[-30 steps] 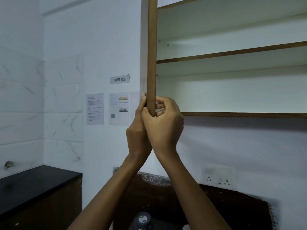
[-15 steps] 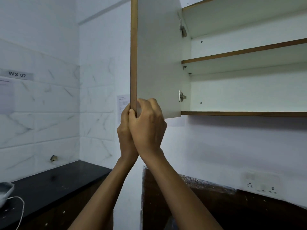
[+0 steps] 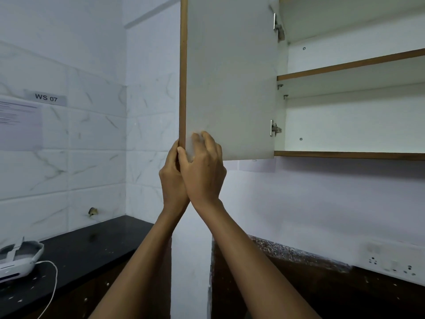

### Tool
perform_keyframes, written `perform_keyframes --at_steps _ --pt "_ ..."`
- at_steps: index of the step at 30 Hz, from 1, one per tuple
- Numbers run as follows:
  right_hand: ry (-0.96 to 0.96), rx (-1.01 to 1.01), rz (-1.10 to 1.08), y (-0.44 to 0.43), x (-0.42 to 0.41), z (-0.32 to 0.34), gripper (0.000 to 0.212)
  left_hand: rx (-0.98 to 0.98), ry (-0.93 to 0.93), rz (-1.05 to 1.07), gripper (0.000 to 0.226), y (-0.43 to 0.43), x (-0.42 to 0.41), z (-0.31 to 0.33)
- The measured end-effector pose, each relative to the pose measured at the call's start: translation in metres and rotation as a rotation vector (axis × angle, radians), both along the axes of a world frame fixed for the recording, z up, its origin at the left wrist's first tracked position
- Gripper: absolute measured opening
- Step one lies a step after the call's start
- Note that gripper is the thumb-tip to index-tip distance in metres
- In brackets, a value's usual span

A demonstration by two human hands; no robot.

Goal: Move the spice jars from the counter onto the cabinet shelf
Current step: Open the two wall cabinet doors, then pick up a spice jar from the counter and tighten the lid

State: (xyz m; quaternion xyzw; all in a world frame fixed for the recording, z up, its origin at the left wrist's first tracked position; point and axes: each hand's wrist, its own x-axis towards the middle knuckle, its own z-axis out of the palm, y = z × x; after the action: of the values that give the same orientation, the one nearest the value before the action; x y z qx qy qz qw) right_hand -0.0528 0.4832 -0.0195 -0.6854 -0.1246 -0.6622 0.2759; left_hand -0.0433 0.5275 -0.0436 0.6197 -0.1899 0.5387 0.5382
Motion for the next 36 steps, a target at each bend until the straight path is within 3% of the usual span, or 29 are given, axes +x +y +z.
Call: perform_keyframes --at_steps 5,12,20,24,27,36 --pt "-0.009 -0.009 0.015 -0.003 0.006 -0.005 0.039 0.04 -0.015 0.008 0.047 0.002 0.0 -0.001" --pt "0.188 -0.159 0.181 -0.017 -0.006 -0.015 0.053 0.203 -0.045 0.31 0.055 -0.003 -0.003 -0.006" --pt "0.304 -0.218 0.17 -0.075 -0.04 -0.039 0.05 0.225 -0.32 0.604 0.031 -0.052 -0.02 -0.03" --pt "0.289 -0.226 0.089 -0.11 -0.057 -0.079 0.045 0.289 -0.423 0.423 0.024 -0.082 -0.038 -0.072" --pt "0.313 -0.221 -0.008 -0.132 -0.068 -0.119 0.044 0.362 -0.327 0.178 0.029 -0.101 -0.048 -0.114" --pt "0.77 -0.168 -0.254 -0.189 -0.112 -0.262 0.053 0.694 -0.014 -0.226 0.047 -0.139 -0.073 -0.256"
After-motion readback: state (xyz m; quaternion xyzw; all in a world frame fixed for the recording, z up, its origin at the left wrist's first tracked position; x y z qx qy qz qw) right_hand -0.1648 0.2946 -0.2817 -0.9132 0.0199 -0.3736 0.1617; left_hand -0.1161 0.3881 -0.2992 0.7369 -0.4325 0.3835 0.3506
